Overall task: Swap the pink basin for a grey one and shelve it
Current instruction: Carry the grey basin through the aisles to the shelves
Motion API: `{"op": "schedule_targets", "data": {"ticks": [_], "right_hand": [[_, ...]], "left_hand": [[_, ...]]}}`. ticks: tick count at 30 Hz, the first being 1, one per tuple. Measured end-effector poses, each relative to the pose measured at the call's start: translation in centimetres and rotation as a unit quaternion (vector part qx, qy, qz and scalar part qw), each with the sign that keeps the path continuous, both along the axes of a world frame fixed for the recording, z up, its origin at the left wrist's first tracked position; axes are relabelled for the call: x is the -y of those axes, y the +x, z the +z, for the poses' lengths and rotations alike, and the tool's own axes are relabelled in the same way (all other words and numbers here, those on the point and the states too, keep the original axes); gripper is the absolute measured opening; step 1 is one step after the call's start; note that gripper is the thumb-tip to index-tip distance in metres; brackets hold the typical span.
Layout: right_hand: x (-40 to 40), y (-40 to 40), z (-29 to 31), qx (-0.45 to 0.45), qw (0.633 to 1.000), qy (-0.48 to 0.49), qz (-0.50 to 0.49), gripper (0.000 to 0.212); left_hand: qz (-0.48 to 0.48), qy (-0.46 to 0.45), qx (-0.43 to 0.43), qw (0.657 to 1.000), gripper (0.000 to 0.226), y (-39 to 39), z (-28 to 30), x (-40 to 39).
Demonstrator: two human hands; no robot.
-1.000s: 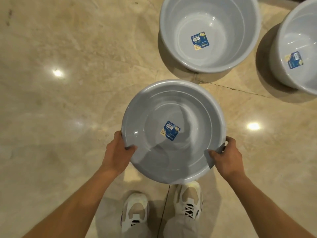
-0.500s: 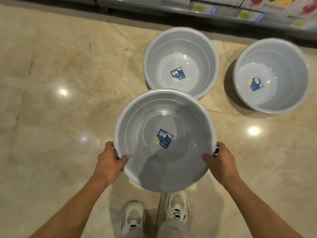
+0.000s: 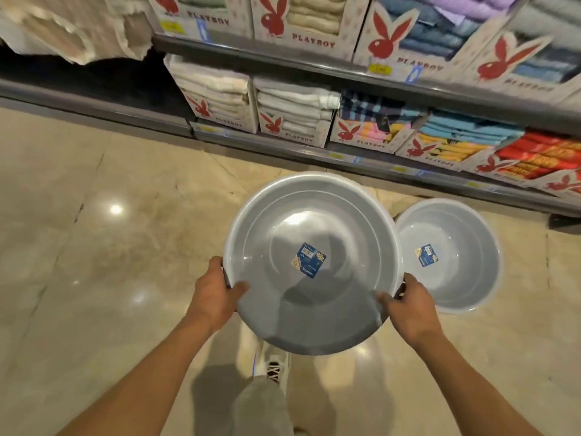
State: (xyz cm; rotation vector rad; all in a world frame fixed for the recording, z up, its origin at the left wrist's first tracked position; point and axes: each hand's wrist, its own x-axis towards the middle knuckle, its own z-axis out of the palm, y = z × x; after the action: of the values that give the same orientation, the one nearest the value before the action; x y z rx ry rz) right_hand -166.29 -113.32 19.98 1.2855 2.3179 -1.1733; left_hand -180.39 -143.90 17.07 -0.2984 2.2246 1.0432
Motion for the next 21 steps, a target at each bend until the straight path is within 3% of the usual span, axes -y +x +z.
{"op": "schedule_targets", "data": {"ticks": [2, 9, 12, 17, 21], "right_hand": [[-1.6, -2.2, -1.6, 0.018, 1.000, 0.016, 0.000, 0.023], [-6.2, -8.3, -9.7, 0.045, 0.998, 0.037, 0.033, 0.026], [-7.2, -9.5, -12.8, 0.062, 0.996, 0.034, 0.050, 0.030], [-7.7, -10.2, -16.8, 0.066, 0.995, 0.034, 0.074, 0.019], [-7.5, -9.9, -19.4, 0.094, 0.994, 0.005, 0.060, 0.028]], "left_hand": [[0.009, 0.007, 0.008, 1.000, 0.036, -2.3, -1.8, -1.5], [-0.051, -0.051, -0.008, 0.997, 0.038, -8.5, -9.2, -5.3], [-0.075, -0.091, -0.029, 0.993, 0.044, -9.4, -11.3, -6.4], [-0.092, -0.118, 0.000, 0.989, 0.036, -9.8, -14.7, -7.2], [-0.070, -0.114, 0.020, 0.991, 0.038, -8.9, -16.9, -7.4]]}}
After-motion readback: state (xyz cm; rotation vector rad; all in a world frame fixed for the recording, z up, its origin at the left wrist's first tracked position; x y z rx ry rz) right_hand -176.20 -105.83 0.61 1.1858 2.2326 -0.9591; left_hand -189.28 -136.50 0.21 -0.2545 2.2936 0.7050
